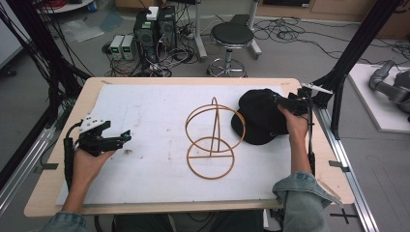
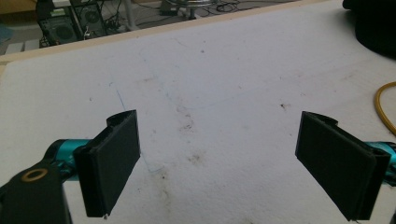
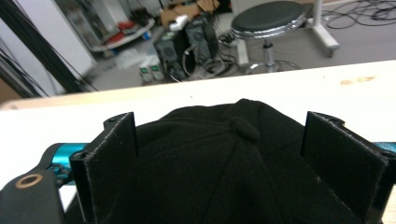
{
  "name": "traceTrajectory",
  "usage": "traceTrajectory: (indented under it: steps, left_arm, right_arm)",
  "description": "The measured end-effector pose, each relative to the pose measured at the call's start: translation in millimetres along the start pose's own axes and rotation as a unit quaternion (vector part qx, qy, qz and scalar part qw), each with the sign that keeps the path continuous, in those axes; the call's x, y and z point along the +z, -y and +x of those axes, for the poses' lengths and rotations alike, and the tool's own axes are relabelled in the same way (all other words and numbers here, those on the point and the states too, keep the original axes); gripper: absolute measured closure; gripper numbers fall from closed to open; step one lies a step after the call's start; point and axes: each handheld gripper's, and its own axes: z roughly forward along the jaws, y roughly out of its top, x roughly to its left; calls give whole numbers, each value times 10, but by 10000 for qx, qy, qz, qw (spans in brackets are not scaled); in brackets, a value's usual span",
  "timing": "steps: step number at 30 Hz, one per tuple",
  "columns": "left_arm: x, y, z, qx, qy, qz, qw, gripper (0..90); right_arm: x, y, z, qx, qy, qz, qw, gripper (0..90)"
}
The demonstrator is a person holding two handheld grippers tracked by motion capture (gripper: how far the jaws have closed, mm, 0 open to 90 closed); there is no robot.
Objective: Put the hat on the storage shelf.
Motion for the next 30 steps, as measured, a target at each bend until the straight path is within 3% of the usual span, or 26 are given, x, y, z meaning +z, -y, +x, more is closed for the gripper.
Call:
traceTrajectory:
  steps: [5,9,12,16,17,20,27,28,30]
  left_arm:
    - [-9,0,9,-10,-1,-15,10000,143]
    - [-4,1,7,7,-2,5,10000,143]
    - [-6,-1,-1,-4,-3,-5,10000,143]
    - [-6,-2,2,0,17,-16,10000,143]
    - [-7,-2,3,7,14,-16,10000,143]
    - [-10,-2,7,-10,13,-40,10000,143]
    - [-13,-4,8,-1,23,-53,10000,143]
    - [-11,-4,6,-7,23,-61,10000,143]
    - [-10,-5,3,-4,23,-49,10000,143]
  right_arm:
    - [86,52,-39,99,63,185,9998,109]
    - [138,98,-35,35,199,396,9990,111]
    - [154,125,-44,169,156,543,9983,167]
    - [181,155,-36,71,228,738,9970,221]
    - [182,167,-29,34,184,746,9970,312]
    - [168,169,-1,-68,213,778,9967,449]
    - [101,142,56,-46,253,605,9978,632]
    - [66,120,84,-137,275,541,9981,702]
    - [38,105,115,-250,317,485,9980,757]
